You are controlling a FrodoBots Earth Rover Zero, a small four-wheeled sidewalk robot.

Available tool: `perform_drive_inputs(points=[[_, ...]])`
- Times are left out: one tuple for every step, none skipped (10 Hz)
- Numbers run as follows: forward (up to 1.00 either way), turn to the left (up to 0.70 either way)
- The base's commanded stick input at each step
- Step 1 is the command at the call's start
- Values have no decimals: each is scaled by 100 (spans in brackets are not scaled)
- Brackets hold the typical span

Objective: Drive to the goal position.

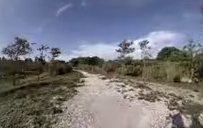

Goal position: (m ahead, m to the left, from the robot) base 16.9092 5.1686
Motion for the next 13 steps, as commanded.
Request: perform_drive_inputs(points=[[85,0],[85,0],[85,0],[85,0],[85,0],[85,0],[85,0],[85,0],[85,0],[85,0],[85,0],[85,0],[85,0]])
